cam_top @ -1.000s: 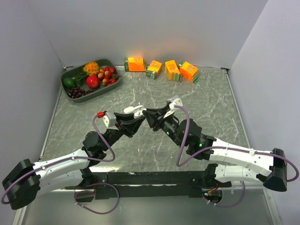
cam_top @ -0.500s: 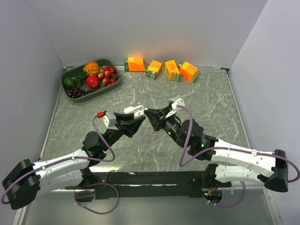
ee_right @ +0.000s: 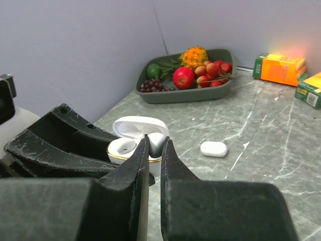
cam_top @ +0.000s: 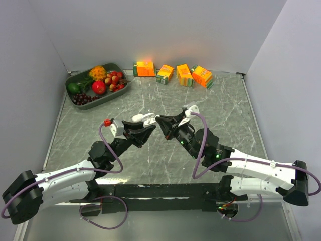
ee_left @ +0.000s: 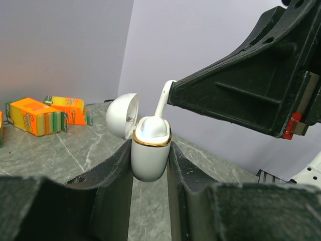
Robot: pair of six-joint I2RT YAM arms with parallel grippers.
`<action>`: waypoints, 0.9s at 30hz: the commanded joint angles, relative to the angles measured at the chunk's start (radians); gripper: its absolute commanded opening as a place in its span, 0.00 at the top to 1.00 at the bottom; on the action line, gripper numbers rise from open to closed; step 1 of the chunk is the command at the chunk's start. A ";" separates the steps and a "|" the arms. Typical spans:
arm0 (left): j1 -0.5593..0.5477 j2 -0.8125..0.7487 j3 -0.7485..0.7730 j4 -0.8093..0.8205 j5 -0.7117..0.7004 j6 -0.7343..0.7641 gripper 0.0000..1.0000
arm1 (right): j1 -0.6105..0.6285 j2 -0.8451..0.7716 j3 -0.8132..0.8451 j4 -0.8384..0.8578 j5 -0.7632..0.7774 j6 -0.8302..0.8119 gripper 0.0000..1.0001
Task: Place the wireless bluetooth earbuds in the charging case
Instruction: Place the earbud in the charging case.
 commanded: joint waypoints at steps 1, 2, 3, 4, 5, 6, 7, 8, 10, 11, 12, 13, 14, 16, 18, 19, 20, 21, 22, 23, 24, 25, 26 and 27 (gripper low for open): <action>0.004 -0.010 0.012 0.100 0.000 -0.006 0.99 | 0.003 0.002 -0.004 -0.017 0.037 -0.016 1.00; 0.004 -0.011 0.010 0.102 0.000 -0.006 0.99 | 0.001 0.002 -0.004 -0.021 0.039 -0.016 1.00; 0.002 -0.010 0.007 0.106 0.000 -0.004 0.99 | 0.001 0.002 -0.002 -0.024 0.039 -0.013 1.00; 0.002 -0.013 0.003 0.109 0.000 -0.001 0.99 | 0.001 0.003 -0.002 -0.026 0.039 -0.015 1.00; 0.002 -0.013 0.000 0.114 0.000 0.002 0.99 | 0.000 0.002 -0.002 -0.027 0.034 -0.015 1.00; 0.002 -0.013 -0.003 0.121 0.000 0.005 0.99 | 0.000 0.000 -0.004 -0.026 0.031 -0.013 1.00; 0.002 -0.011 -0.010 0.126 0.000 0.009 0.99 | 0.001 -0.002 -0.007 -0.024 0.027 -0.013 1.00; 0.004 -0.011 -0.011 0.128 0.002 0.012 0.99 | 0.000 -0.003 -0.009 -0.024 0.023 -0.012 1.00; 0.004 -0.007 -0.017 0.138 0.003 0.018 0.99 | 0.001 -0.006 -0.012 -0.021 0.013 -0.010 1.00; 0.004 -0.004 -0.019 0.143 0.015 0.025 0.99 | 0.001 -0.006 -0.012 -0.020 0.011 -0.009 1.00; 0.002 -0.001 -0.022 0.152 0.026 0.034 0.99 | 0.001 -0.009 -0.012 -0.020 0.011 -0.007 1.00; 0.002 0.010 -0.029 0.166 0.037 0.060 0.99 | 0.003 -0.012 -0.012 -0.017 0.013 -0.006 1.00; 0.002 0.013 -0.033 0.171 0.049 0.074 0.99 | 0.001 -0.015 -0.012 -0.013 0.016 -0.009 1.00; 0.002 0.019 -0.046 0.180 0.057 0.109 0.99 | 0.001 -0.023 -0.007 -0.012 0.019 -0.015 1.00; 0.004 0.022 -0.051 0.175 0.063 0.130 0.99 | 0.001 -0.032 -0.004 -0.012 0.017 -0.021 1.00; 0.004 0.024 -0.054 0.172 0.065 0.144 0.99 | 0.001 -0.034 -0.002 -0.013 0.016 -0.023 1.00; 0.004 0.024 -0.054 0.168 0.068 0.150 0.99 | 0.003 -0.035 -0.001 -0.016 0.013 -0.021 1.00; 0.002 0.024 -0.054 0.165 0.068 0.152 0.99 | 0.001 -0.038 -0.002 -0.017 0.010 -0.021 1.00; 0.002 0.024 -0.054 0.166 0.069 0.155 0.99 | 0.003 -0.038 -0.002 -0.017 0.004 -0.023 1.00; 0.004 0.027 -0.054 0.172 0.069 0.157 0.99 | 0.003 -0.038 -0.002 -0.018 0.000 -0.017 1.00; 0.002 0.027 -0.054 0.169 0.069 0.155 0.99 | 0.004 -0.035 -0.004 -0.018 -0.001 -0.015 1.00; 0.002 0.030 -0.053 0.168 0.069 0.154 0.99 | 0.003 -0.034 -0.004 -0.020 -0.001 -0.012 1.00; 0.002 0.030 -0.051 0.169 0.069 0.152 0.99 | 0.003 -0.035 -0.005 -0.020 -0.007 -0.009 1.00; 0.002 0.032 -0.051 0.171 0.069 0.154 0.99 | 0.004 -0.035 -0.007 -0.020 -0.010 -0.007 1.00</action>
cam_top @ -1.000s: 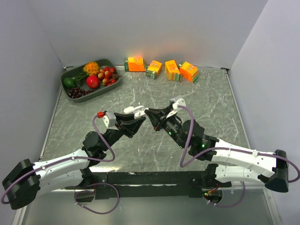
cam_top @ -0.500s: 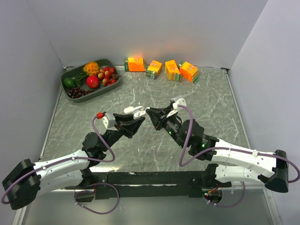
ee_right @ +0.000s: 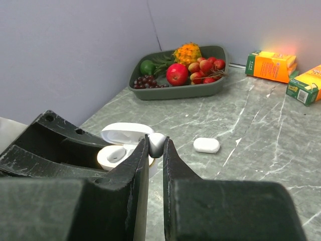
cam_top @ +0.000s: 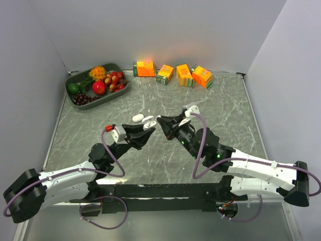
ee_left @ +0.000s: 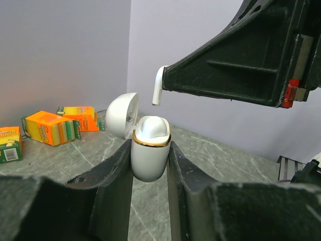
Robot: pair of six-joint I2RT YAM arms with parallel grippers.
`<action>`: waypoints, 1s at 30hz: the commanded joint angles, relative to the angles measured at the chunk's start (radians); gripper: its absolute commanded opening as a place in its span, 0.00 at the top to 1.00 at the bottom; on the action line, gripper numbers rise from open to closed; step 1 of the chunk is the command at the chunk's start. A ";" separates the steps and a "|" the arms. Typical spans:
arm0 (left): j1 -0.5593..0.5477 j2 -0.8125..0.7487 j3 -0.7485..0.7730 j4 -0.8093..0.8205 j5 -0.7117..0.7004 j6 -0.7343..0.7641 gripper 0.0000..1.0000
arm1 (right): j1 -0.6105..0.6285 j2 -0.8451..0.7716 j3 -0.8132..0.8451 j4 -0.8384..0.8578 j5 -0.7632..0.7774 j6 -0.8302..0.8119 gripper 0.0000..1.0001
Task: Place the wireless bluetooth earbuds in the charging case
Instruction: Place the earbud in the charging case.
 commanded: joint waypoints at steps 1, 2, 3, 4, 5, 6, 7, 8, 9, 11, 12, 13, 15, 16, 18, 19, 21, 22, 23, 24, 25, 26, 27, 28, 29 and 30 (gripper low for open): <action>0.002 0.009 0.007 0.071 0.025 0.022 0.99 | 0.003 -0.023 -0.009 0.010 -0.021 0.008 1.00; 0.002 0.009 0.009 0.068 0.023 0.020 0.99 | 0.002 -0.023 -0.009 0.009 -0.027 0.009 1.00; 0.002 0.011 0.010 0.063 0.022 0.019 0.99 | 0.003 -0.023 -0.007 0.007 -0.028 0.009 1.00; 0.004 0.014 0.013 0.060 0.020 0.016 0.99 | 0.003 -0.022 -0.006 0.003 -0.030 0.011 1.00; 0.002 0.015 0.015 0.057 0.017 0.013 0.99 | 0.005 -0.022 -0.005 0.001 -0.036 0.014 1.00; 0.004 0.015 0.019 0.053 0.014 0.007 0.99 | 0.006 -0.016 -0.007 0.001 -0.041 0.017 1.00; 0.002 0.015 0.021 0.053 0.012 0.005 0.99 | 0.005 -0.016 -0.006 -0.004 -0.041 0.024 1.00; 0.002 0.014 0.021 0.054 0.014 0.002 0.99 | 0.005 -0.013 -0.004 -0.008 -0.042 0.028 1.00; 0.004 0.015 0.022 0.054 0.012 -0.003 0.99 | 0.006 -0.008 -0.007 -0.008 -0.041 0.029 1.00; 0.004 0.014 0.025 0.051 0.009 -0.006 0.99 | 0.006 -0.008 -0.012 -0.010 -0.038 0.037 1.00; 0.002 0.009 0.027 0.051 0.012 -0.010 0.99 | 0.006 -0.007 -0.013 -0.010 -0.035 0.035 1.00; 0.002 0.009 0.027 0.047 0.012 -0.012 0.99 | 0.006 -0.007 -0.013 -0.013 -0.036 0.035 1.00; 0.002 0.003 0.030 0.043 0.014 -0.015 0.99 | 0.006 -0.004 -0.015 -0.016 -0.031 0.035 1.00; 0.004 0.001 0.032 0.042 0.015 -0.015 0.99 | 0.006 -0.002 -0.015 -0.017 -0.031 0.037 1.00; 0.004 0.000 0.036 0.040 0.018 -0.016 0.99 | 0.006 0.001 -0.016 -0.014 -0.031 0.038 1.00; 0.002 -0.002 0.036 0.039 0.017 -0.018 0.99 | 0.005 0.006 -0.015 -0.016 -0.031 0.037 1.00; 0.002 0.000 0.039 0.042 0.020 -0.023 0.99 | 0.005 0.015 -0.009 -0.020 -0.031 0.037 1.00; 0.004 0.000 0.041 0.042 0.020 -0.024 0.99 | 0.005 0.016 -0.007 -0.024 -0.033 0.037 1.00; 0.002 -0.002 0.042 0.043 0.022 -0.027 0.99 | 0.006 0.019 -0.007 -0.024 -0.033 0.038 1.00; 0.002 -0.003 0.044 0.042 0.023 -0.026 0.99 | 0.005 0.023 -0.007 -0.024 -0.033 0.038 1.00; 0.002 -0.003 0.044 0.042 0.025 -0.027 0.99 | 0.006 0.023 -0.007 -0.024 -0.033 0.040 1.00; 0.002 -0.005 0.045 0.040 0.025 -0.029 0.99 | 0.005 0.023 -0.009 -0.022 -0.033 0.041 1.00; 0.002 -0.008 0.045 0.039 0.023 -0.030 0.99 | 0.005 0.024 -0.009 -0.024 -0.034 0.040 1.00; 0.004 -0.008 0.047 0.040 0.023 -0.029 0.99 | 0.003 0.026 -0.007 -0.025 -0.034 0.041 1.00; 0.002 -0.008 0.045 0.040 0.022 -0.030 0.99 | 0.005 0.024 -0.007 -0.025 -0.034 0.041 1.00; 0.004 -0.009 0.045 0.039 0.022 -0.029 0.99 | 0.005 0.026 -0.006 -0.025 -0.034 0.041 1.00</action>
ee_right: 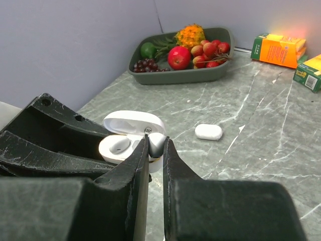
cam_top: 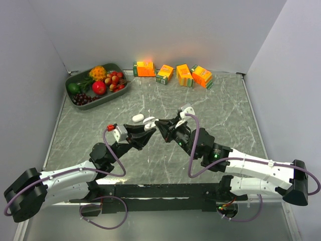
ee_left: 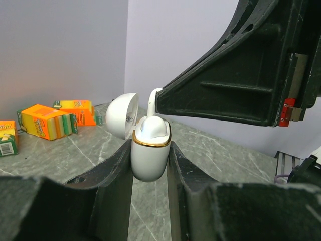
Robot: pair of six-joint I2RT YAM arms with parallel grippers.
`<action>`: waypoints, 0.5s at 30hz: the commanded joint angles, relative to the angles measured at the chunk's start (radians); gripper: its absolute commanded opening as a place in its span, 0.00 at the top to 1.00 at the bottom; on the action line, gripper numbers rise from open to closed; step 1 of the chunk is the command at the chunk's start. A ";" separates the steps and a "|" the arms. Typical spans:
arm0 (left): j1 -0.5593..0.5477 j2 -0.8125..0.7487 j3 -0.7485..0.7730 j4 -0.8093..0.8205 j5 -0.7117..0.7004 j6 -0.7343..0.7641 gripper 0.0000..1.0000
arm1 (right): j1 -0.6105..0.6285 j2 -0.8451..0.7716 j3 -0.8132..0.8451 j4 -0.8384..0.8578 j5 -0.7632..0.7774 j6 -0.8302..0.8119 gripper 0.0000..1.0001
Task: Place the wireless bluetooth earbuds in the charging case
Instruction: Place the earbud in the charging case.
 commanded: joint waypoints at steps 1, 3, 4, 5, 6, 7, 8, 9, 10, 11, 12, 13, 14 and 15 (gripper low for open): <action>0.002 -0.023 0.042 0.056 0.012 -0.017 0.99 | 0.006 -0.001 0.007 0.008 -0.007 0.014 1.00; 0.002 -0.023 0.042 0.058 0.013 -0.018 0.99 | 0.006 -0.002 0.009 0.004 -0.002 0.013 1.00; 0.002 -0.023 0.042 0.058 0.012 -0.018 0.99 | 0.006 -0.005 0.013 -0.001 -0.001 0.013 1.00; 0.002 -0.025 0.041 0.058 0.010 -0.020 0.99 | 0.008 -0.007 0.015 -0.007 0.003 0.011 0.90; 0.002 -0.027 0.041 0.058 0.010 -0.020 0.99 | 0.008 -0.008 0.016 -0.012 0.004 0.011 0.82; 0.002 -0.025 0.039 0.058 0.009 -0.018 0.99 | 0.006 -0.013 0.019 -0.013 0.009 0.011 0.77; 0.002 -0.023 0.039 0.058 0.007 -0.017 0.99 | 0.006 -0.016 0.019 -0.013 0.015 0.013 0.68; 0.002 -0.025 0.039 0.058 0.006 -0.017 0.99 | 0.005 -0.019 0.019 -0.013 0.018 0.010 0.64; 0.002 -0.025 0.038 0.056 0.005 -0.017 0.99 | 0.006 -0.022 0.022 -0.015 0.018 0.010 0.61; 0.002 -0.025 0.038 0.056 0.005 -0.018 0.99 | 0.006 -0.025 0.024 -0.018 0.016 0.008 0.57; 0.002 -0.023 0.038 0.058 0.005 -0.018 0.99 | 0.005 -0.028 0.030 -0.024 0.016 0.007 0.56; 0.002 -0.023 0.036 0.062 0.004 -0.021 0.99 | 0.005 -0.027 0.035 -0.027 0.021 0.008 0.53; 0.002 -0.022 0.036 0.062 0.004 -0.021 0.99 | 0.006 -0.030 0.036 -0.032 0.021 0.010 0.52; 0.002 -0.020 0.038 0.064 0.002 -0.023 0.99 | 0.006 -0.033 0.039 -0.032 0.021 0.010 0.50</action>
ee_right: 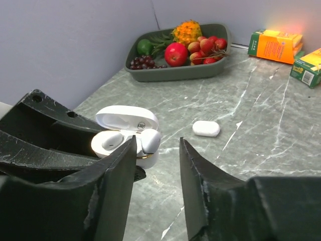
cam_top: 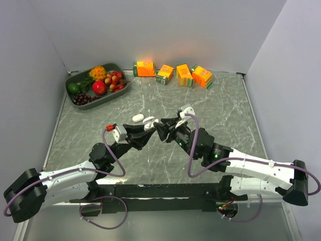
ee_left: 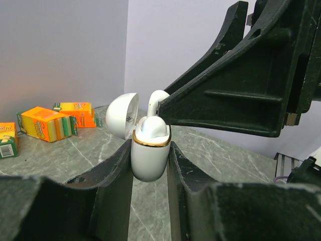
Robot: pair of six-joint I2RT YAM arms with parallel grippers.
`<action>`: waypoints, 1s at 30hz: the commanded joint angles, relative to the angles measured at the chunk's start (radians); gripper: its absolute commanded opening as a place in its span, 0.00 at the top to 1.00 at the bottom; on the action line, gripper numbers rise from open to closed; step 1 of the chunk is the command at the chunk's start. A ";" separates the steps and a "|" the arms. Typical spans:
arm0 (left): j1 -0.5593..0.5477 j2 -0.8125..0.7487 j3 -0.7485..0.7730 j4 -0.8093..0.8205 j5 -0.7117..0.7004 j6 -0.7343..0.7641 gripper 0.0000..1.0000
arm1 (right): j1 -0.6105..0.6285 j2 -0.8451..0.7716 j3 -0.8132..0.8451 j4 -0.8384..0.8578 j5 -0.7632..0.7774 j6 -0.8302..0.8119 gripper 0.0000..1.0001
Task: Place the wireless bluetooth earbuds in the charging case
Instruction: Place the earbud in the charging case.
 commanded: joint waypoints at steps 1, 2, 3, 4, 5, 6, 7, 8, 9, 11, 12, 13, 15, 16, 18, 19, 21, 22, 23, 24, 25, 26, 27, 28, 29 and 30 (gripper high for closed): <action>0.002 -0.014 0.037 0.060 0.001 -0.023 0.99 | 0.006 -0.033 0.038 -0.012 0.013 0.002 0.48; 0.002 -0.011 0.037 0.061 0.001 -0.026 0.99 | 0.008 -0.036 0.039 -0.012 0.013 0.004 0.46; 0.004 -0.012 0.037 0.058 -0.005 -0.024 0.99 | 0.008 -0.047 0.045 -0.018 0.013 0.005 0.45; 0.004 -0.011 0.037 0.058 -0.006 -0.026 0.99 | 0.008 -0.053 0.048 -0.020 0.010 0.007 0.43; 0.002 -0.012 0.037 0.057 -0.011 -0.026 0.99 | 0.006 -0.062 0.052 -0.021 0.008 0.005 0.41; 0.002 -0.012 0.036 0.054 -0.014 -0.026 0.99 | 0.008 -0.076 0.062 -0.026 0.008 0.005 0.40; 0.004 -0.012 0.036 0.055 -0.017 -0.027 0.99 | 0.008 -0.085 0.067 -0.035 0.008 0.007 0.37; 0.002 -0.012 0.037 0.052 -0.019 -0.029 0.99 | 0.008 -0.093 0.073 -0.043 0.010 0.001 0.36; 0.002 -0.012 0.034 0.052 -0.025 -0.029 0.99 | 0.011 -0.107 0.085 -0.049 0.011 -0.001 0.34; 0.004 -0.011 0.033 0.055 -0.031 -0.032 0.99 | 0.009 -0.121 0.094 -0.066 0.016 -0.011 0.29; 0.004 -0.011 0.031 0.060 -0.032 -0.032 0.99 | 0.008 -0.134 0.105 -0.070 0.024 -0.013 0.27; 0.002 -0.011 0.031 0.061 -0.034 -0.035 0.99 | 0.009 -0.139 0.105 -0.076 0.030 -0.014 0.26; 0.002 -0.009 0.033 0.063 -0.036 -0.038 0.99 | 0.011 -0.144 0.116 -0.095 0.053 -0.024 0.25; 0.002 -0.009 0.033 0.066 -0.033 -0.043 0.99 | -0.002 -0.138 0.128 -0.121 0.080 -0.016 0.27; 0.002 -0.011 0.034 0.068 -0.029 -0.046 0.99 | -0.031 -0.090 0.201 -0.283 0.093 0.041 0.35; 0.002 -0.014 0.034 0.066 -0.026 -0.047 0.99 | -0.069 -0.073 0.226 -0.335 0.081 0.067 0.48; 0.002 -0.017 0.036 0.060 -0.025 -0.047 0.99 | -0.097 -0.027 0.274 -0.452 0.013 0.120 0.65; 0.002 -0.020 0.036 0.058 -0.025 -0.046 0.99 | -0.104 -0.018 0.279 -0.467 -0.007 0.119 0.68; 0.002 -0.023 0.036 0.055 -0.028 -0.046 0.99 | -0.104 -0.009 0.277 -0.472 -0.022 0.116 0.69; 0.002 -0.025 0.034 0.054 -0.029 -0.044 0.99 | -0.104 -0.007 0.276 -0.475 -0.050 0.113 0.69; 0.004 -0.029 0.034 0.049 -0.031 -0.044 0.99 | -0.104 -0.006 0.273 -0.474 -0.059 0.105 0.69; 0.004 -0.031 0.034 0.048 -0.031 -0.044 0.99 | -0.103 0.000 0.279 -0.478 -0.064 0.107 0.68; 0.002 -0.031 0.033 0.046 -0.029 -0.044 0.99 | -0.104 0.005 0.285 -0.495 -0.068 0.104 0.64; 0.004 -0.032 0.031 0.048 -0.031 -0.044 0.99 | -0.104 0.011 0.289 -0.500 -0.073 0.098 0.62; 0.002 -0.032 0.031 0.048 -0.032 -0.044 0.99 | -0.104 0.020 0.300 -0.507 -0.079 0.098 0.61; 0.002 -0.032 0.030 0.049 -0.032 -0.044 0.99 | -0.103 0.023 0.302 -0.509 -0.090 0.096 0.57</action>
